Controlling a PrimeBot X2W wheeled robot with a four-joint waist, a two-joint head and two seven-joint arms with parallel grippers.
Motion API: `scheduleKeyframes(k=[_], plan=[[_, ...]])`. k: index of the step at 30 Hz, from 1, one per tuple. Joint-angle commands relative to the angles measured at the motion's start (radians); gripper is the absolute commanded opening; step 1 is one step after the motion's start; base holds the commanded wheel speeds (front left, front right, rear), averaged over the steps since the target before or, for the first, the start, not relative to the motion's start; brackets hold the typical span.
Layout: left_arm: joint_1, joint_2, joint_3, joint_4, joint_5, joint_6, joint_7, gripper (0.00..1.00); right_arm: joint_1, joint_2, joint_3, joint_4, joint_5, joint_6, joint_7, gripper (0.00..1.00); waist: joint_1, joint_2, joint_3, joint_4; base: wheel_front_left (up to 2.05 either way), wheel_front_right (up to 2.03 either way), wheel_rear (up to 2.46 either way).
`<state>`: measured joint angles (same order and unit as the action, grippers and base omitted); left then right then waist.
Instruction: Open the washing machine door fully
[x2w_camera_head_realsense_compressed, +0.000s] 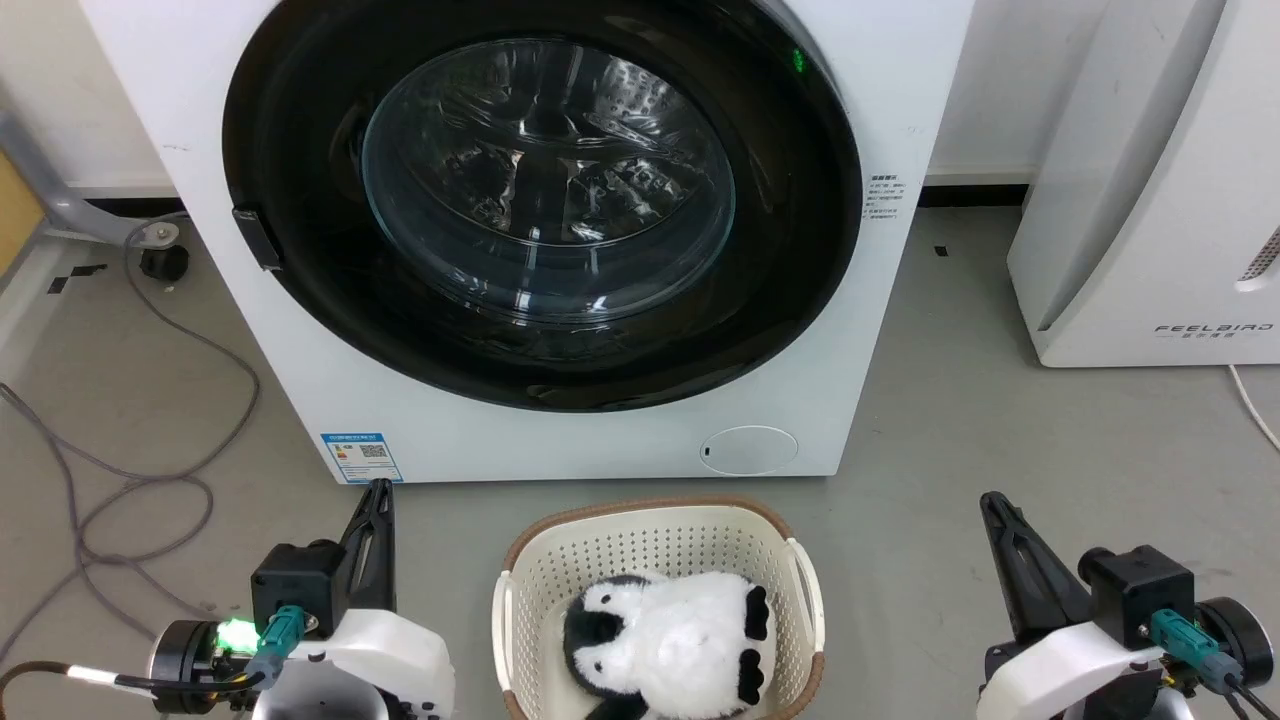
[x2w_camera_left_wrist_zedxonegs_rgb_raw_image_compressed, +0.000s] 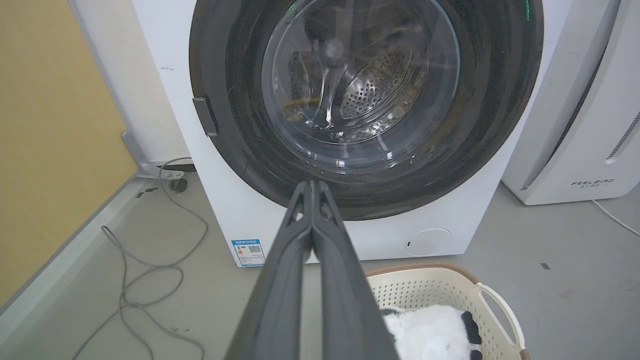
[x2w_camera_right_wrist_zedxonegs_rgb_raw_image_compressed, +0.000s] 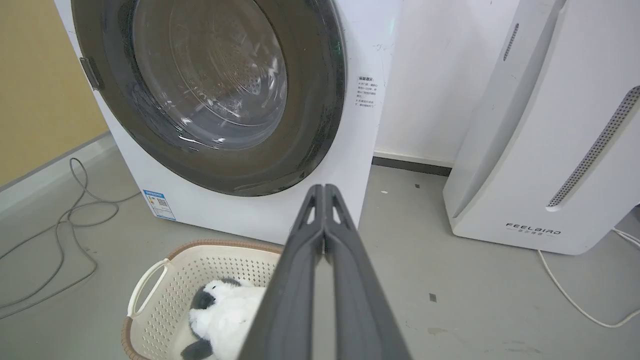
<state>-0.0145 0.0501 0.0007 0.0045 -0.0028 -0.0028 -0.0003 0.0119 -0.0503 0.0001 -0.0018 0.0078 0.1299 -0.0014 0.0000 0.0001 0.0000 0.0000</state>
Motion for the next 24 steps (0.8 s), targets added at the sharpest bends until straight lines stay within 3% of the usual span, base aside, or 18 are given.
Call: scheduleKeyframes(k=[1, 4, 5, 24], plan=[[0.015, 0.0, -0.001, -0.005, 0.003, 0.003, 0.0, 0.0, -0.012, 0.0, 0.0, 0.002, -0.008, 0.001, 0.001, 0.0, 0.0, -0.0001, 0.0, 0.0, 0.0, 0.0, 0.0], [0.015, 0.0, -0.001, -0.005, 0.003, 0.003, 0.0, 0.0, -0.012, 0.0, 0.0, 0.002, -0.008, 0.001, 0.001, 0.0, 0.0, -0.0001, 0.0, 0.0, 0.0, 0.0, 0.0], [0.0, 0.0, 0.0, 0.0, 0.0, 0.0, 0.0, 1.0, 0.0, 0.0, 0.0, 0.0, 0.0, 0.0, 0.0, 1.0, 0.0, -0.0001, 0.0, 0.0, 0.0, 0.0, 0.0], [-0.005, 0.0, -0.006, 0.0, -0.016, 0.028, -0.035, 1.0, -0.006, 0.0, -0.028, -0.005, 0.082, 0.0, -0.035, 1.0, 0.0, -0.0001, 0.004, 0.0, 0.0, 0.0, 0.0]])
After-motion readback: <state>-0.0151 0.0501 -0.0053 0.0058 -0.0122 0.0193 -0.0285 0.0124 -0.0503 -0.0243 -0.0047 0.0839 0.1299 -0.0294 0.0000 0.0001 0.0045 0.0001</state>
